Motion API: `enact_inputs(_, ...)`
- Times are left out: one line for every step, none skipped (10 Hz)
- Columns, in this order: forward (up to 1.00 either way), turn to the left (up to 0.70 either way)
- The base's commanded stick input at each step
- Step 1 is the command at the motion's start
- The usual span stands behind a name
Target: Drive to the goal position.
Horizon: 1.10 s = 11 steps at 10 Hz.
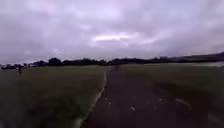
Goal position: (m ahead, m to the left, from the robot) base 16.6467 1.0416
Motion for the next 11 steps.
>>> enact_inputs(0.85, 0.0)
enact_inputs(0.85, 0.0)
enact_inputs(0.85, 0.0)
enact_inputs(0.85, 0.0)
enact_inputs(0.85, 0.0)
enact_inputs(0.85, 0.0)
enact_inputs(0.85, 0.0)
enact_inputs(0.85, 0.0)
enact_inputs(0.85, 0.0)
enact_inputs(0.85, 0.0)
enact_inputs(0.85, 0.0)
